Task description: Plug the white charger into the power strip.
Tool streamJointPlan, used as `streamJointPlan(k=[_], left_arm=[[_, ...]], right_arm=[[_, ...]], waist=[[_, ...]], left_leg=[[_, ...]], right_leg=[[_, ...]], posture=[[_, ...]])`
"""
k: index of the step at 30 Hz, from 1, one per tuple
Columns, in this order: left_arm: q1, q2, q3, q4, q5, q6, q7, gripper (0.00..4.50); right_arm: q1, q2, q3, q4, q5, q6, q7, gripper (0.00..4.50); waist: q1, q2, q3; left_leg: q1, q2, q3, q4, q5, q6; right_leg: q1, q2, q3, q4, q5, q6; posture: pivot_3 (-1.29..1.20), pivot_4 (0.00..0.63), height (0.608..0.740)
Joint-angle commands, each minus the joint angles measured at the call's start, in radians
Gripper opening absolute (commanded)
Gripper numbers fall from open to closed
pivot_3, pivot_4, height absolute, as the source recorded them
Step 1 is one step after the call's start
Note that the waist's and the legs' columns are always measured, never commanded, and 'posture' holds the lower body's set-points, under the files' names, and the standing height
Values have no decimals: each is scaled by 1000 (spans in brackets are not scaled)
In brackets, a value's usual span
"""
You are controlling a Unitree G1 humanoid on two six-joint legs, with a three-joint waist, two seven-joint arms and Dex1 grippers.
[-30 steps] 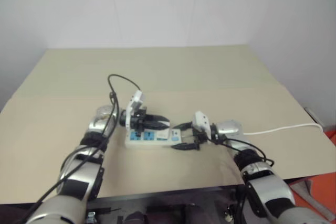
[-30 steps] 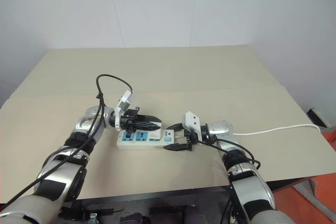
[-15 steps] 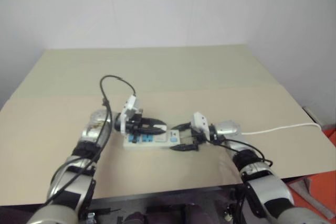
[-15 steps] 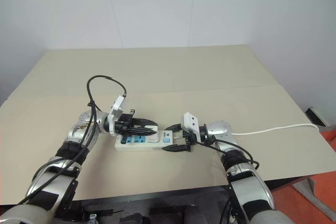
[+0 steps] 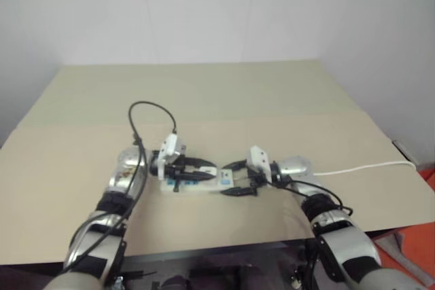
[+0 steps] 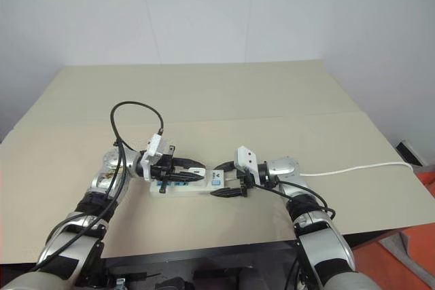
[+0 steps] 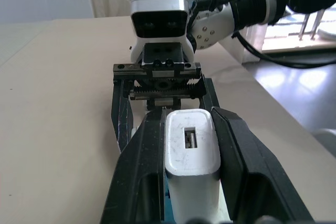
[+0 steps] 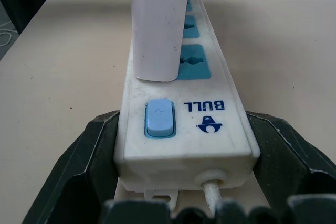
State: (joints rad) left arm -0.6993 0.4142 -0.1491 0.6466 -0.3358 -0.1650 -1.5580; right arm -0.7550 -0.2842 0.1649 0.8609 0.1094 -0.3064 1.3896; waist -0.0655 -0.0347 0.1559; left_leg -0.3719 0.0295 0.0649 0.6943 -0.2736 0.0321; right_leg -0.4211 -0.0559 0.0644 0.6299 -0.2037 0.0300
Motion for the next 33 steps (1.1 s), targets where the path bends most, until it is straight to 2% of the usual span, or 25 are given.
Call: streamJointPlan(k=[1,12,23,28,33], left_arm=[[33,14,-68,101,143,-77,39,1031],[43,0,-12,117,64,40,27,1031],[22,6,17,121,72,12,11,4449],[13,18,47,68,38,37,-1,4449],[44,100,109,-128,-55,139,-35,4449]], right_arm=[[6,-13,-12,-6,3,1,-12,3381],[10,-15,-9,-10,-5,0,-18,3381],[7,-10,-5,-3,-9,-4,-23,3381],[5,-11,-4,-2,-12,2,-24,3381],[-3,-14,-22,-11,11,32,-21,3381]], waist=[[0,0,-1],[5,3,-16],[2,4,-16],[1,4,-16],[-2,4,-15]], left_leg=[[1,0,0,0,0,0],[4,0,0,0,0,0],[2,0,0,-1,0,0],[1,0,0,-1,0,0],[-2,1,0,-1,0,0]], right_leg=[[1,0,0,0,0,0],[3,0,0,1,0,0],[1,0,1,0,0,0],[0,0,1,0,0,0],[-3,0,1,0,0,0]], posture=[[0,150,740],[0,150,740],[0,150,740],[0,150,740],[0,150,740]])
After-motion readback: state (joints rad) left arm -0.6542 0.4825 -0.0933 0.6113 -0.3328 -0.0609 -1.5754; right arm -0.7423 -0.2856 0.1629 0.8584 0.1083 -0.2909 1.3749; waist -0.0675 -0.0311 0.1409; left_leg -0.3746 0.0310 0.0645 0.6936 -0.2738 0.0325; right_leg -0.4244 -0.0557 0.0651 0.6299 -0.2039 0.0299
